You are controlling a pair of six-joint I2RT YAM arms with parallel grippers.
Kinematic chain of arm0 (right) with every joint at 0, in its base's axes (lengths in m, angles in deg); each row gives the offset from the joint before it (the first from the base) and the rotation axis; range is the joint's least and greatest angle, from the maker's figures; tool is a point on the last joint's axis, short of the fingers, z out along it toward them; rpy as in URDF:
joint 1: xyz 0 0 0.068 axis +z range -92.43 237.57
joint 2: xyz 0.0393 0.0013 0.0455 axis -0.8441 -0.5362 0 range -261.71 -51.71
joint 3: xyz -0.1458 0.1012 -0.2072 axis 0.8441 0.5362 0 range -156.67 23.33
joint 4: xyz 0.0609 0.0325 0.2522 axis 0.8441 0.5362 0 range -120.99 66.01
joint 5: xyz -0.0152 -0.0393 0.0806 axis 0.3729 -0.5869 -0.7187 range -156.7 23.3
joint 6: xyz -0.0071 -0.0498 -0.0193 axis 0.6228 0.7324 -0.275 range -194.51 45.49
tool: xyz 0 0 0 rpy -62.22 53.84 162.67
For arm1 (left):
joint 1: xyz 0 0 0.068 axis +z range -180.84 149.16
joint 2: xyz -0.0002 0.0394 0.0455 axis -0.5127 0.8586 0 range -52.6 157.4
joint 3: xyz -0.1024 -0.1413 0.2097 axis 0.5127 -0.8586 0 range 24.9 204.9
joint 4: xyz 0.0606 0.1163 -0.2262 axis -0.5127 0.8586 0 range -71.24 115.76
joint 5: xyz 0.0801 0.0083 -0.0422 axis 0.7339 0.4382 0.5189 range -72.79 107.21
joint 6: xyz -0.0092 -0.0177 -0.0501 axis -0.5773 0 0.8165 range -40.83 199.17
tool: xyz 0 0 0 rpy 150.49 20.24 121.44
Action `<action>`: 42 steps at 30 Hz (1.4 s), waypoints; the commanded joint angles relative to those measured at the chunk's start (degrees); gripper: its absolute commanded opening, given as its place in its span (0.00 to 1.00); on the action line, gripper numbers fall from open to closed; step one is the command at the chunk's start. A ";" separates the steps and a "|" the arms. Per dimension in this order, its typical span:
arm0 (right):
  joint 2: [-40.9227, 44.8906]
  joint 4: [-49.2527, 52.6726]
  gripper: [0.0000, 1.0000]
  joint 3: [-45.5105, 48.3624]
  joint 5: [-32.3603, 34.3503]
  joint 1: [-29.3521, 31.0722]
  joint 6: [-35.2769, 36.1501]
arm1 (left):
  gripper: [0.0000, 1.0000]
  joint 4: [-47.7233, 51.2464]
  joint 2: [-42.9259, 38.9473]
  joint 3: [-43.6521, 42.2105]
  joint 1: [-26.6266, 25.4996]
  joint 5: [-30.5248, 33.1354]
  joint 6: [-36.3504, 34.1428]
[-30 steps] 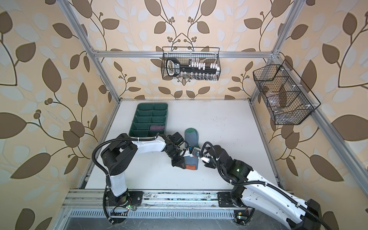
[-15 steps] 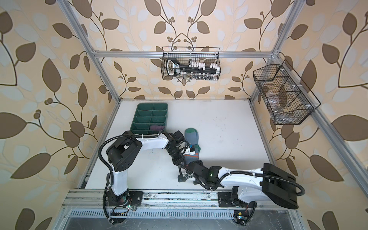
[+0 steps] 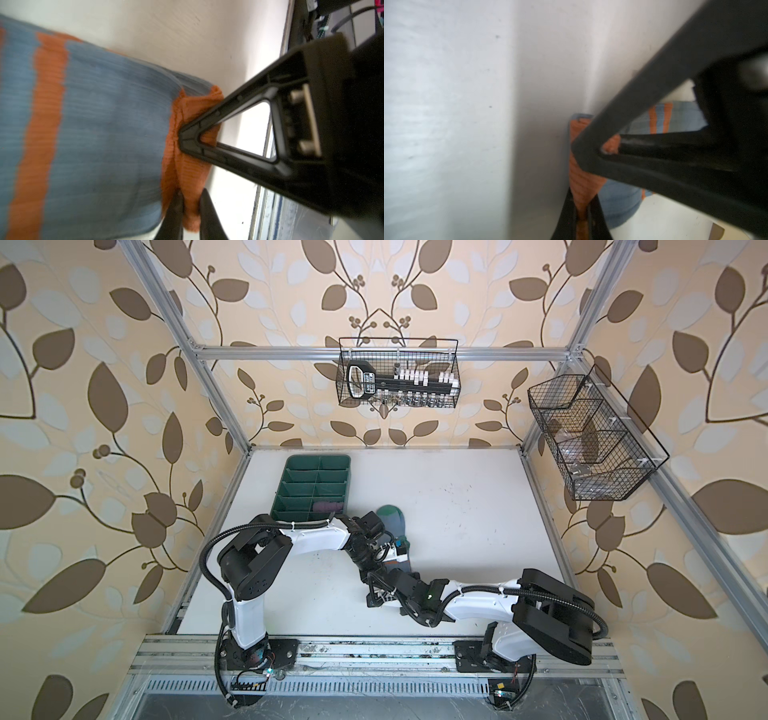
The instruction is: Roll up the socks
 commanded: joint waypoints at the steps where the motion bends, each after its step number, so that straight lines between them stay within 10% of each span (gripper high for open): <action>1: 0.93 11.41 0.00 -2.12 -6.99 -0.81 -1.87 | 0.24 -2.44 -11.38 -2.14 2.52 4.37 2.37; 9: -2.30 26.94 0.00 -11.73 -27.49 -5.47 -7.57 | 0.39 -13.02 -44.80 -13.36 6.13 30.47 0.31; 15: -12.09 36.24 0.00 -19.43 -38.41 -11.52 -8.09 | 0.42 -1.00 -59.34 -11.84 5.13 29.32 -20.51; 26: -23.52 37.98 0.00 -25.11 -40.36 -14.51 -7.20 | 0.37 0.66 -51.32 -15.91 -32.67 55.39 -30.84; 32: -25.72 38.69 0.00 -27.98 -39.43 -15.37 -6.85 | 0.34 -14.16 -44.95 -26.68 -35.22 46.32 -18.85; 42: -25.90 38.45 0.00 -28.27 -39.65 -15.37 -6.99 | 0.33 -35.03 -28.96 -31.95 -33.24 48.83 -8.06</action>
